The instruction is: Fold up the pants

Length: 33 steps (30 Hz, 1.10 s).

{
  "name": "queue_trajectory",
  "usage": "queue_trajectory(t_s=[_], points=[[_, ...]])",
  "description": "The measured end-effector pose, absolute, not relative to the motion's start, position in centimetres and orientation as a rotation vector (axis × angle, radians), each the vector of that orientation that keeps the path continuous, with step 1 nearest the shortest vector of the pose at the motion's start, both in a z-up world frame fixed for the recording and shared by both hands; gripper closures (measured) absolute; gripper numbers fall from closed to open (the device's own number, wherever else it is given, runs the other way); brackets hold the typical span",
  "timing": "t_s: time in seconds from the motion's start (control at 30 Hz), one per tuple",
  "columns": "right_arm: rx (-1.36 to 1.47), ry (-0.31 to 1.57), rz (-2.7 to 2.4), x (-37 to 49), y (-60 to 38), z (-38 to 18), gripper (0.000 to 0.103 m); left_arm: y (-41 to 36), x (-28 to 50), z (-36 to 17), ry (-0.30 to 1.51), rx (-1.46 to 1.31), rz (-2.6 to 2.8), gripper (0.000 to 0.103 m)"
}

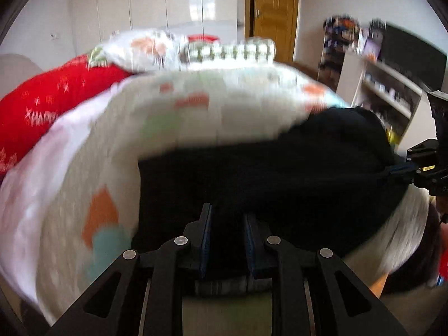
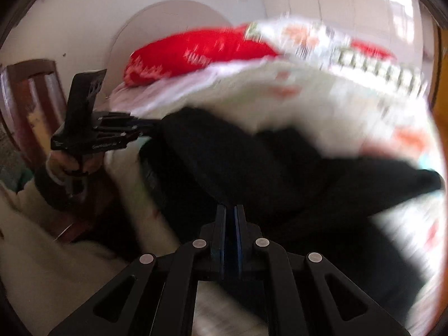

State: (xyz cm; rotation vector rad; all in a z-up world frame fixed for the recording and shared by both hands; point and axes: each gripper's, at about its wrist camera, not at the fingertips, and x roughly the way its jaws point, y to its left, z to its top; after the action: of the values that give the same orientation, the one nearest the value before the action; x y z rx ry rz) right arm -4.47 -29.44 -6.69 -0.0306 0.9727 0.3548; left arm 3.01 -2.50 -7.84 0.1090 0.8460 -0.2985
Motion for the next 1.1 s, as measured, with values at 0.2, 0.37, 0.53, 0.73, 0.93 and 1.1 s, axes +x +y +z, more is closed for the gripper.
queue_trajectory(t_s=[0.2,0.37,0.53,0.73,0.93,1.1], points=[[0.143,1.001,0.275,-5.2,-31.0,-8.5,0.087,-2.4,1.9,-9.9,0.853,0.080,-0.293,0.083],[0.214,0.817,-0.077,-5.7,-38.9,-3.7,0.029,-1.7,1.2,-9.8,0.846,0.044,-0.304,0.083],[0.324,0.854,-0.352,-2.5,-47.6,-5.6,0.030,-1.3,2.3,-9.3,0.845,0.027,-0.296,0.083],[0.389,0.882,-0.291,1.5,-48.9,-8.5,0.094,-0.9,3.1,-8.8,0.858,0.004,-0.297,0.083],[0.286,0.685,-0.277,-7.0,-45.5,-0.6,0.094,-0.7,2.1,-7.9,0.847,0.013,-0.318,0.083],[0.286,0.777,-0.359,-12.7,-45.6,-1.9,0.094,0.0,1.5,-8.8,0.872,-0.011,-0.334,0.083]])
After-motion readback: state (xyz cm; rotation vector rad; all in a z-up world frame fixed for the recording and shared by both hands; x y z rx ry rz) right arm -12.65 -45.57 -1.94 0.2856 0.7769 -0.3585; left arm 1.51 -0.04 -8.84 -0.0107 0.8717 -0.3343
